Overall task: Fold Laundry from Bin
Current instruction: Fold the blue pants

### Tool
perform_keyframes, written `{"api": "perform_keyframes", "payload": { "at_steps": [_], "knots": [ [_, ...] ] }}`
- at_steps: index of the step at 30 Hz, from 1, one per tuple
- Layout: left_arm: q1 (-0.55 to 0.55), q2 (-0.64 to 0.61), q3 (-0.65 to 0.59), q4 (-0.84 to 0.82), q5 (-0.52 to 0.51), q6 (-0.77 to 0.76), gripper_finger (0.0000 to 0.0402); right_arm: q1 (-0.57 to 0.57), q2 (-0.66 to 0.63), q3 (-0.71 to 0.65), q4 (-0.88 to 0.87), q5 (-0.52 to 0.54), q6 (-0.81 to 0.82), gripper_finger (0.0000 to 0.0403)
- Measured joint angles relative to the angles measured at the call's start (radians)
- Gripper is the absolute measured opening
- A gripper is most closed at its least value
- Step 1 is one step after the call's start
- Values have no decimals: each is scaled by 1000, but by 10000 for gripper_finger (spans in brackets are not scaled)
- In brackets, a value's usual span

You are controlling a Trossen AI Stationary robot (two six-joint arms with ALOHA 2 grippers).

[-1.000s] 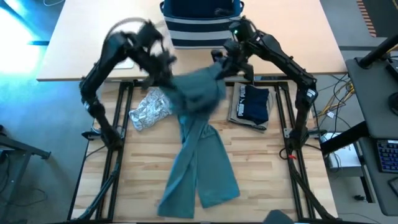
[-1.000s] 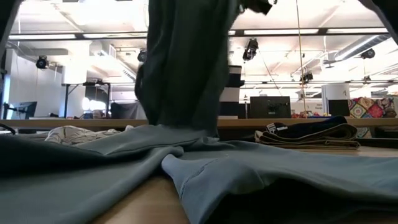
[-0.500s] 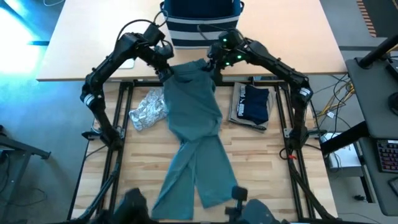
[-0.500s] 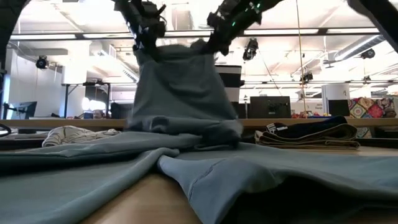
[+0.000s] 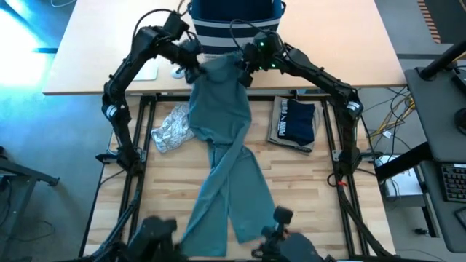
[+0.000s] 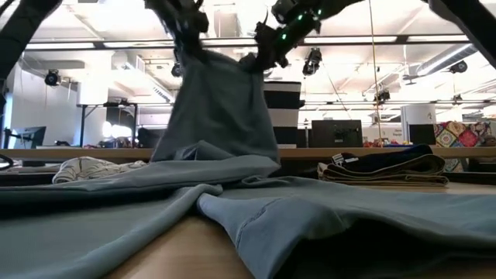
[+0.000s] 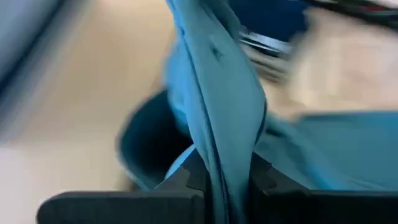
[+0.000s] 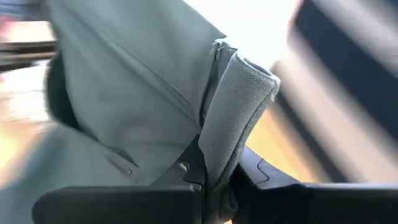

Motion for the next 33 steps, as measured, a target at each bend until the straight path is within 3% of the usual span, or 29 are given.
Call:
{"api": "perform_keyframes", "payload": {
  "at_steps": [1,3,4,7,8,9,11,15,18,22,24,29,33],
  "knots": [
    [-14,-10,2,-56,36,-24,17,6,-14,1,-53,-56,25,23],
    [-55,-44,-6,-147,120,-81,17,13,-44,1,-160,-271,79,23],
    [-88,-68,-15,-187,177,-109,17,16,-59,1,-209,-432,104,23],
    [-239,-180,-101,-191,416,-104,16,41,-101,-1,-338,-1079,117,23],
    [-300,-216,-132,-162,495,-61,16,60,-115,-1,-354,-1234,74,23],
    [-363,-243,-162,-129,549,-17,16,81,-131,-1,-370,-1307,18,23],
    [-469,-284,-237,-81,544,-23,18,122,-159,-2,-404,-1244,-66,23],
    [-504,-345,-373,70,335,-155,31,141,-184,-4,-408,-863,-66,23],
    [-406,-349,-452,79,310,-148,33,149,-154,-23,-415,-748,-43,23],
    [-220,-306,-529,115,94,-84,34,121,-76,-49,-382,-511,-46,23],
    [-128,-255,-553,156,34,-21,35,106,-35,-57,-326,-379,-52,23],
    [33,-96,-510,285,-31,141,36,20,82,-66,-95,-188,-37,23],
    [99,93,-286,274,-99,205,36,-41,166,-26,64,-79,-45,23]
  ]
}}
